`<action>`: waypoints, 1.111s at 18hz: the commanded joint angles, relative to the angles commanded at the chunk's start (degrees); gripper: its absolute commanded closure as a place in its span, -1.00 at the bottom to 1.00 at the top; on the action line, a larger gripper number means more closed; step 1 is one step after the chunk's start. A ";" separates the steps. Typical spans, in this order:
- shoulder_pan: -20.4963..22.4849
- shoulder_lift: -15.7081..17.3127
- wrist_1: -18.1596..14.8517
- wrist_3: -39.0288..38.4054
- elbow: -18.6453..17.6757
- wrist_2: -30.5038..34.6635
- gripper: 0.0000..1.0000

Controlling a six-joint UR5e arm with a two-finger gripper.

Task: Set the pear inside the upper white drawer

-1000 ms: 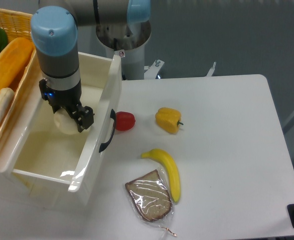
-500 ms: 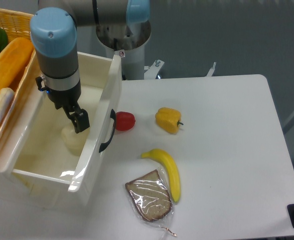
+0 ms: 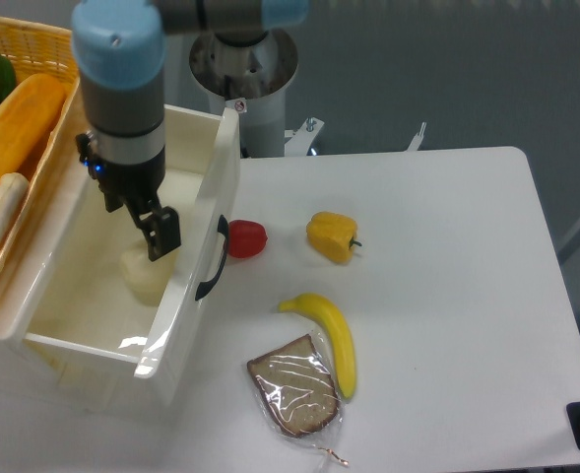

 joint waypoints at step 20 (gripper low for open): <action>21.01 -10.18 7.66 5.65 -3.16 14.58 -1.00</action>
